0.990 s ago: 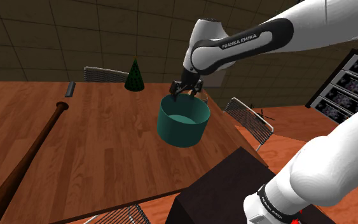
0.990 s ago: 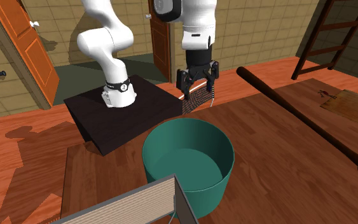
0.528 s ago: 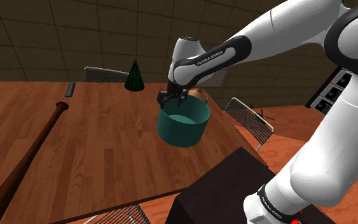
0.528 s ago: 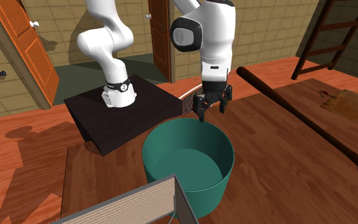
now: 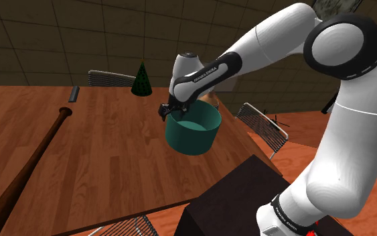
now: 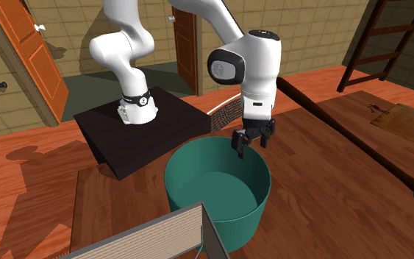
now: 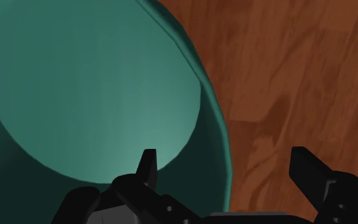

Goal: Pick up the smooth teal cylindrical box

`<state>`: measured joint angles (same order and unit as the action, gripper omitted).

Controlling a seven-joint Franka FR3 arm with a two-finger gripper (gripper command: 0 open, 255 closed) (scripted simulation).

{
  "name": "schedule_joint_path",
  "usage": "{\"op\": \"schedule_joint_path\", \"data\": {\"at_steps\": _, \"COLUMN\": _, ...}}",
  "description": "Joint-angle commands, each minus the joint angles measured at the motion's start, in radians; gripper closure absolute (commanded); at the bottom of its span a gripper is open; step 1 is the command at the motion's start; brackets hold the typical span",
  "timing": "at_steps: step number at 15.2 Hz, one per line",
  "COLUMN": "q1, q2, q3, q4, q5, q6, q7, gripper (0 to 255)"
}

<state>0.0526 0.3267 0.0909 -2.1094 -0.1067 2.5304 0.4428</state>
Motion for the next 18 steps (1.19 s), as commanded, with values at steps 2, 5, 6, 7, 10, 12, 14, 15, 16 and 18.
{"op": "schedule_joint_path", "data": {"at_steps": 2, "q1": 0.003, "q2": 0.029, "q3": -0.004, "q4": -0.005, "q5": -0.007, "q6": 0.034, "q7": 0.006, "gripper": 0}}
{"op": "schedule_joint_path", "data": {"at_steps": 5, "q1": 0.003, "q2": 0.036, "q3": -0.005, "q4": -0.006, "q5": -0.009, "q6": 0.043, "q7": 0.007, "gripper": 255}}
{"op": "schedule_joint_path", "data": {"at_steps": 6, "q1": 0.003, "q2": 0.035, "q3": -0.005, "q4": -0.006, "q5": -0.009, "q6": 0.040, "q7": 0.007, "gripper": 255}}
{"op": "schedule_joint_path", "data": {"at_steps": 7, "q1": 0.003, "q2": 0.035, "q3": -0.005, "q4": -0.006, "q5": -0.009, "q6": 0.041, "q7": 0.007, "gripper": 255}}
{"op": "schedule_joint_path", "data": {"at_steps": 10, "q1": 0.002, "q2": 0.035, "q3": -0.005, "q4": -0.005, "q5": -0.008, "q6": 0.040, "q7": 0.006, "gripper": 255}}
{"op": "schedule_joint_path", "data": {"at_steps": 12, "q1": 0.002, "q2": 0.035, "q3": -0.005, "q4": -0.005, "q5": -0.009, "q6": 0.040, "q7": 0.006, "gripper": 255}}
{"op": "schedule_joint_path", "data": {"at_steps": 14, "q1": 0.003, "q2": 0.035, "q3": -0.004, "q4": -0.005, "q5": -0.009, "q6": 0.040, "q7": 0.007, "gripper": 255}}
{"op": "schedule_joint_path", "data": {"at_steps": 15, "q1": 0.002, "q2": 0.025, "q3": -0.003, "q4": -0.004, "q5": -0.006, "q6": 0.029, "q7": 0.005, "gripper": 255}}
{"op": "schedule_joint_path", "data": {"at_steps": 16, "q1": 0.001, "q2": 0.014, "q3": -0.002, "q4": -0.004, "q5": -0.004, "q6": 0.018, "q7": 0.003, "gripper": 255}}
{"op": "schedule_joint_path", "data": {"at_steps": 18, "q1": -0.001, "q2": -0.005, "q3": 0.001, "q4": -0.001, "q5": 0.001, "q6": -0.004, "q7": -0.001, "gripper": 255}}
